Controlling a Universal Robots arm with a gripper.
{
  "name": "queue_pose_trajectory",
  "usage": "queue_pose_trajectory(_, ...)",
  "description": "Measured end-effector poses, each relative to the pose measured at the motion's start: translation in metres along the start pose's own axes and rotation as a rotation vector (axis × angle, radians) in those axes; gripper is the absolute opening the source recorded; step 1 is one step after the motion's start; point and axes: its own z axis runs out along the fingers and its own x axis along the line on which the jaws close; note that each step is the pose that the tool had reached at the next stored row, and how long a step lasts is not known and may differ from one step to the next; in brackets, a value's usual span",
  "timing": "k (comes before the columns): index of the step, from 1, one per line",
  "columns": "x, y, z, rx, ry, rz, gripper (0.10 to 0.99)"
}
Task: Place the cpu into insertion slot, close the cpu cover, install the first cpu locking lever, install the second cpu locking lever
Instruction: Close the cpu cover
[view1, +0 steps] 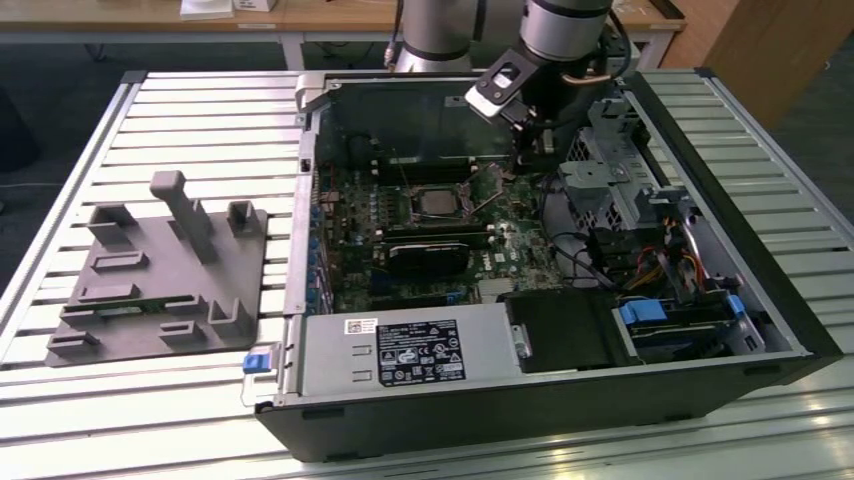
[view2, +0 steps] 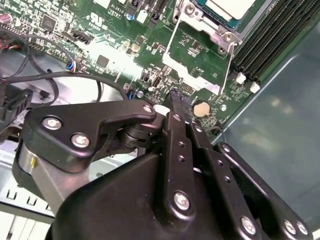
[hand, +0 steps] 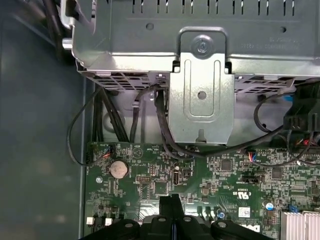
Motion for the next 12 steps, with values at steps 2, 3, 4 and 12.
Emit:
queue_pose_trajectory(2,0.0001,0.0003,0.003,0.004,-0.0001,0.0,0.106)
queue_pose_trajectory(3,0.0001,0.0008,0.0043,0.007,0.0,0.0,0.106)
queue_pose_trajectory(4,0.0001,0.0011,0.0053,0.007,0.0001,0.0,0.106)
queue_pose_trajectory(12,0.0,0.0034,0.0135,0.007,0.0,0.0,0.106)
